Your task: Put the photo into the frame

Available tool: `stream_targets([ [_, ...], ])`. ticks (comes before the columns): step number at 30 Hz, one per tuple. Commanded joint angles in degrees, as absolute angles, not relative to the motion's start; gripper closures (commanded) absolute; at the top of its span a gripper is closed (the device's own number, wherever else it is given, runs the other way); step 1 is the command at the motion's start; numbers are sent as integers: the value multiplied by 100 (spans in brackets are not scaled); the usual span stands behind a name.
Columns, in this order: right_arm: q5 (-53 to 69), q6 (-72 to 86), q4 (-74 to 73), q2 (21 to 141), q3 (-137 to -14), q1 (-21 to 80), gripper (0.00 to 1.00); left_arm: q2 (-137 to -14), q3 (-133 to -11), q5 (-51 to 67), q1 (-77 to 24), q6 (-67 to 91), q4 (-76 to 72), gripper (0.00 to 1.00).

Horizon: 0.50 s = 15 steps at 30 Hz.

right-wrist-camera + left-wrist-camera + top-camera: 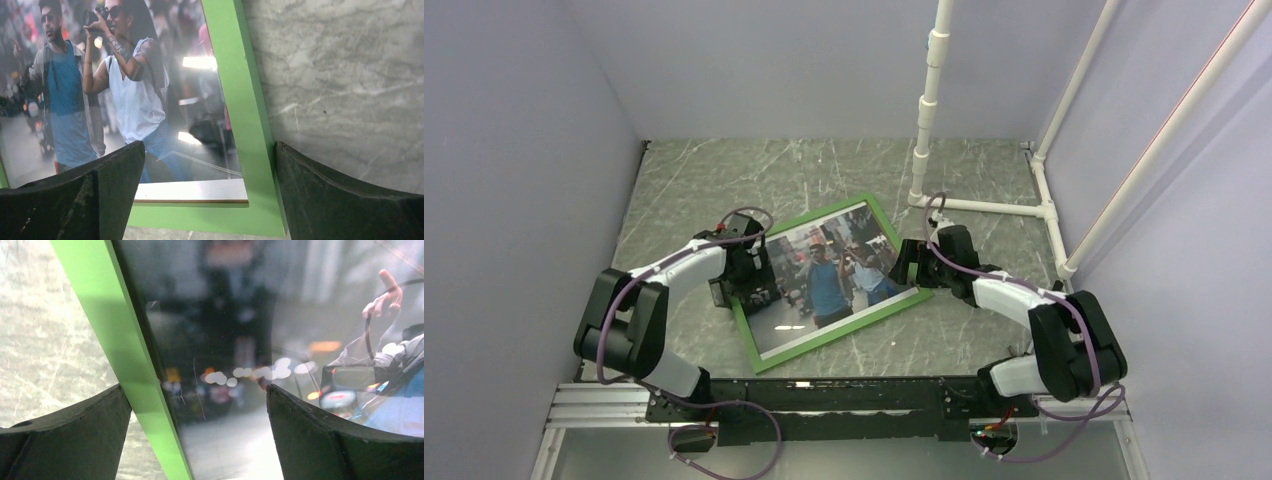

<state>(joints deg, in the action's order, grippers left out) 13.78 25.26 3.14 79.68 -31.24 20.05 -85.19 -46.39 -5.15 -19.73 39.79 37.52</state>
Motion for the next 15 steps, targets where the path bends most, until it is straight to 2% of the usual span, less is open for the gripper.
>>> stream_targets([
  [1,3163,3502,-968,7847,-2478,2529,0,-8938,-5251,573,-2386,4114,1812,1],
  [15,3416,3588,-1916,6379,-1916,2551,0,-9958,-6224,480,-3035,4177,1821,1],
])
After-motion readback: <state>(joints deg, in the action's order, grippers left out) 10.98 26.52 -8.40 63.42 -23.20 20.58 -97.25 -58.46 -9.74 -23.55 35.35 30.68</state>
